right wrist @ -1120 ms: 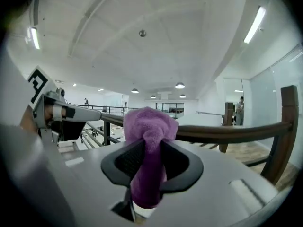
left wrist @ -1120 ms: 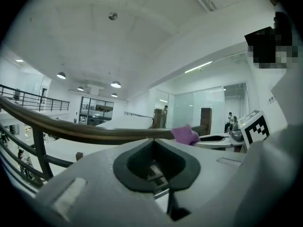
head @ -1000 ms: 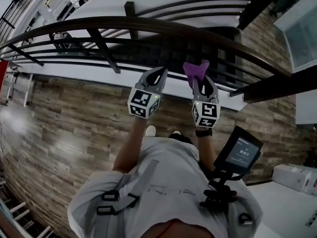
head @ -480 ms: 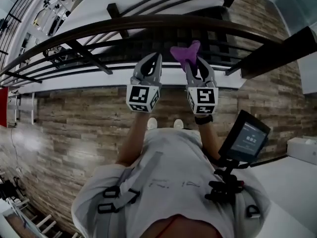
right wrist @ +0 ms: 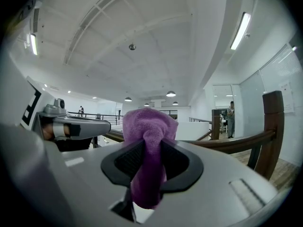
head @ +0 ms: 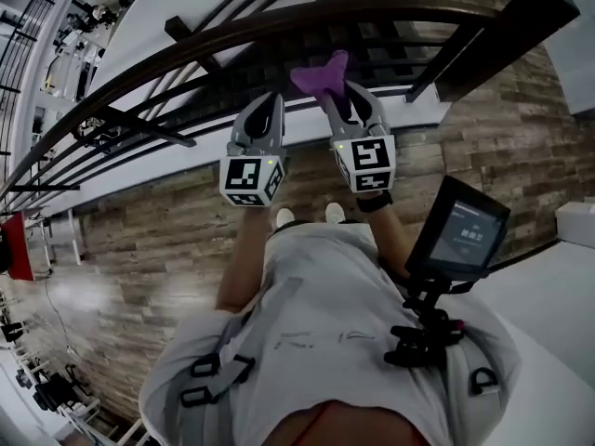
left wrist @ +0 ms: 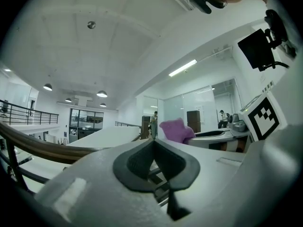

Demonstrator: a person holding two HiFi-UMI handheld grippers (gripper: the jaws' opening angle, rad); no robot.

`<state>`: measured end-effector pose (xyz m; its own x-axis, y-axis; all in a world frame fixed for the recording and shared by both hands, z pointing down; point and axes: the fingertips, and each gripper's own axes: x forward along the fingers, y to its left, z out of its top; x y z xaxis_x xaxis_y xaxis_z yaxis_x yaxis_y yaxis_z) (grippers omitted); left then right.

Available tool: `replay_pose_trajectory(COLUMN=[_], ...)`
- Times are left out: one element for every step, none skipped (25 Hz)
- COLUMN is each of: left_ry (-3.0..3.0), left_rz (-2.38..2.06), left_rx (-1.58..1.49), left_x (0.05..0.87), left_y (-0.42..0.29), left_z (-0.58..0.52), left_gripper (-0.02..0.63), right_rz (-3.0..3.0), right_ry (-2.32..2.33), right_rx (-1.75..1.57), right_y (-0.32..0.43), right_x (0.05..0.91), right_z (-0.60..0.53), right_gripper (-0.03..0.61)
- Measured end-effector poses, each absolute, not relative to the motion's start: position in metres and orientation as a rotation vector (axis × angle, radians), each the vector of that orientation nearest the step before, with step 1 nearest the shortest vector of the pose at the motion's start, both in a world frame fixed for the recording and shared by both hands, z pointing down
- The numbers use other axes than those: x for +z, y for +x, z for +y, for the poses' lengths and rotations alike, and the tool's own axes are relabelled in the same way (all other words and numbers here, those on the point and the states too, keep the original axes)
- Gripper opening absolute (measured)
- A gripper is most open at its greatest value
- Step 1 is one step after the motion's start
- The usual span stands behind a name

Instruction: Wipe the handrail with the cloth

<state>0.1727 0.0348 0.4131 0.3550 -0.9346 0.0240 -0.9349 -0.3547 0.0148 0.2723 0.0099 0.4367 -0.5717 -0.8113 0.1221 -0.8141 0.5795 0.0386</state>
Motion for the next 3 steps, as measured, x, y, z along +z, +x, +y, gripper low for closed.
replay_pose_trajectory(left_ry=[2.562, 2.558, 2.555], left_rz=[-1.767, -1.765, -1.763], left_rx=[0.024, 0.030, 0.036], left_x=[0.416, 0.418, 0.421], left_y=[0.179, 0.185, 0.191], left_z=[0.033, 0.032, 0.031], left_gripper=[-0.002, -0.002, -0.002], right_rz=[-2.677, -2.677, -2.678], right_ry=[1.382, 1.379, 1.375], right_rx=[0.039, 0.046, 0.053], right_y=[0.278, 0.283, 0.288], right_x=[0.439, 0.441, 0.444], right_z=[0.007, 0.005, 0.002], right_gripper=[0.104, 0.104, 0.104])
